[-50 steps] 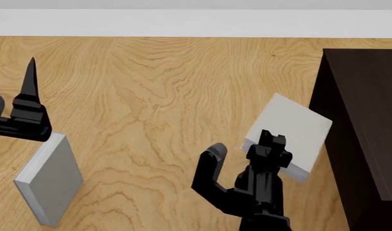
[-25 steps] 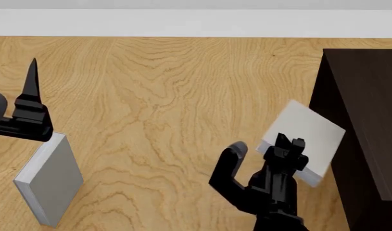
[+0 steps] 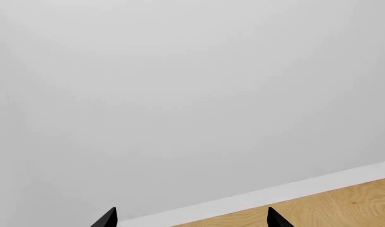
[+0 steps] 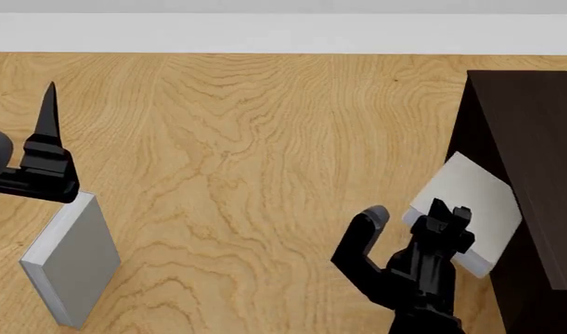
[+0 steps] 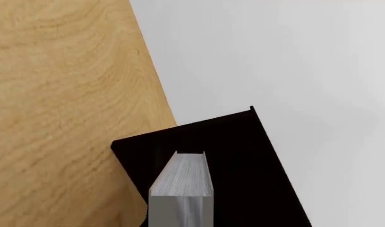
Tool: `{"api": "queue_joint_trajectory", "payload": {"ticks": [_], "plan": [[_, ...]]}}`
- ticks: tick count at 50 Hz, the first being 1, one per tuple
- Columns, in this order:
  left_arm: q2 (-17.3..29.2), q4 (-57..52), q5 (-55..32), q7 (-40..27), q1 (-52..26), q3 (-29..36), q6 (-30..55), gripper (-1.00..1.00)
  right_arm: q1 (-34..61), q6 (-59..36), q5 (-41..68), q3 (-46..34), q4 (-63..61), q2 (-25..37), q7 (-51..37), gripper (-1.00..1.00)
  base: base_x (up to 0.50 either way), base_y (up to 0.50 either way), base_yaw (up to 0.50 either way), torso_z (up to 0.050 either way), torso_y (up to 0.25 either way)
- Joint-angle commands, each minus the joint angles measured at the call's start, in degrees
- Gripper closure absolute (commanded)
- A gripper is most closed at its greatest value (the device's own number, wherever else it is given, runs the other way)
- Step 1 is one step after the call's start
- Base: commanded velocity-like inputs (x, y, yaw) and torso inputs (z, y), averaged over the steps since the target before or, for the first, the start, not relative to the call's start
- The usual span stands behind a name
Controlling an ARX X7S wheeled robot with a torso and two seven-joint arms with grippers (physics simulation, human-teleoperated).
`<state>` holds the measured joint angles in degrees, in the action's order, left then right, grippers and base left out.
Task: Pick up the book on the right and place it on the cabinet shelf.
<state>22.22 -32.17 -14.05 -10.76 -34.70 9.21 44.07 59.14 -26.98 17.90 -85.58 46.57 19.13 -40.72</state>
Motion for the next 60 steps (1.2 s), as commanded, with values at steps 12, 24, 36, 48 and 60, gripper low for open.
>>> {"api": "queue_joint_trajectory", "payload": {"ticks": [12,24,36,48,60], "plan": [[0.05,-0.45,-0.43,-0.51,-0.31,-0.07,0.45,-1.00,-0.62,14.21,-5.20,1.95,27.91,-9.03,2.60,1.00,0.00,0.00,0.00,0.001,0.001],[-0.06,-0.32,-0.63,-0.66,-0.51,0.14,0.38,-1.00,-1.78,12.27,-6.16,5.29,28.32,-8.27,3.03,1.00,0.00,0.00,0.00,0.000,0.001],[-0.04,0.36,-0.65,-0.71,-0.15,0.28,-0.47,-1.00,-2.58,7.90,-8.12,9.31,28.32,-7.56,2.40,1.00,0.00,0.00,0.00,0.000,0.000],[0.26,0.29,-1.01,-0.55,0.43,0.04,-1.16,-1.00,-5.84,-3.27,-5.85,13.11,13.26,-0.97,-0.93,1.00,0.00,0.00,0.00,0.000,0.001],[0.48,0.34,-1.26,-0.64,0.69,-0.21,-1.33,-1.00,-6.32,-4.20,-5.04,13.71,10.74,1.89,0.04,1.00,0.00,0.00,0.00,0.000,0.000]]}}
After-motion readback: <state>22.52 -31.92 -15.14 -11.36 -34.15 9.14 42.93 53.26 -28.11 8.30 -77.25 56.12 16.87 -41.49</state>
